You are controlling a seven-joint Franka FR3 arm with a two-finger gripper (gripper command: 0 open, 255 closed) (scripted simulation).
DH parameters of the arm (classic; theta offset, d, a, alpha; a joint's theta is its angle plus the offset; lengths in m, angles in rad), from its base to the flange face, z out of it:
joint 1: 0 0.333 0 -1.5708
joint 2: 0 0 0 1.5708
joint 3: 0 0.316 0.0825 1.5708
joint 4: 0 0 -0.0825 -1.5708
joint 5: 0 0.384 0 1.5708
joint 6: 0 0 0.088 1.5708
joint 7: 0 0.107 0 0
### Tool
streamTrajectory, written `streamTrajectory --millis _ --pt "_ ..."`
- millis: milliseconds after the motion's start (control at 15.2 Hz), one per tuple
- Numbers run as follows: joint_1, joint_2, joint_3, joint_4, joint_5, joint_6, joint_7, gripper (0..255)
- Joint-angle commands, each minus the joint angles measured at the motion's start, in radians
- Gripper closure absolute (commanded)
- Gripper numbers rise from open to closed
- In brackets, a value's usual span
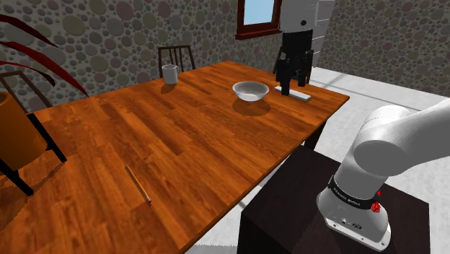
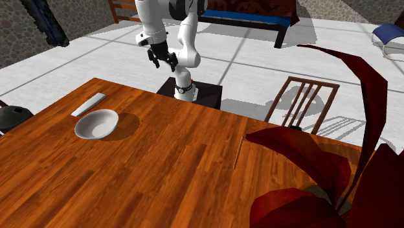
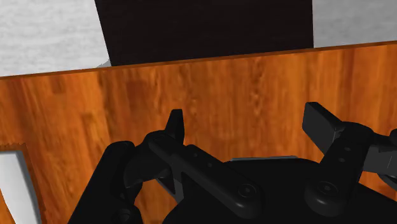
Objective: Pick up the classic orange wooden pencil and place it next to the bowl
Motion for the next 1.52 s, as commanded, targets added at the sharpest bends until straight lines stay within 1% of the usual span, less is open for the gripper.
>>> streamTrajectory --millis 0,396,792,1122,1320,1452 --pt "0.0 0.0 0.0 0.0 0.0 0.0 0.0 0" --pt "0.042 0.11 0.146 0.025 0.079 0.11 0.136 0" --pt "0.065 0.265 0.288 0.095 0.114 0.219 0.276 0" --pt "0.068 0.425 0.404 0.188 0.096 0.299 0.403 0" --pt "0.067 0.535 0.471 0.258 0.058 0.337 0.489 0" --pt "0.067 0.615 0.515 0.312 0.021 0.357 0.551 0"
